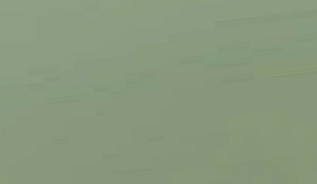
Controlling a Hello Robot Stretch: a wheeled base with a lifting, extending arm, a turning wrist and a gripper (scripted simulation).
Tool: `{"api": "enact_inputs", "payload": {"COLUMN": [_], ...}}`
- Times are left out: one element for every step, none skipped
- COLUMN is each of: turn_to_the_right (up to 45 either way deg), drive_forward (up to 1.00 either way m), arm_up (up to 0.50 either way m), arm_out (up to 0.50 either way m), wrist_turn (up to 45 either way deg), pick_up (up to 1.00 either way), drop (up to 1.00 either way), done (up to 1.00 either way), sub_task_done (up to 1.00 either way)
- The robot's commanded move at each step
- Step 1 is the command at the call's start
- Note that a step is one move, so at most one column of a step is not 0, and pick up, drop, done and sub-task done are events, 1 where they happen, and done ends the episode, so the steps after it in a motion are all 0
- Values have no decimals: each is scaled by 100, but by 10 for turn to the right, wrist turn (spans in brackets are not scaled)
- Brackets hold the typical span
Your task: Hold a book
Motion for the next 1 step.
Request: {"api": "enact_inputs", "payload": {"turn_to_the_right": [0], "drive_forward": [0], "arm_up": [0], "arm_out": [0], "wrist_turn": [450], "pick_up": [0], "drop": [0], "done": [0], "sub_task_done": [0]}}
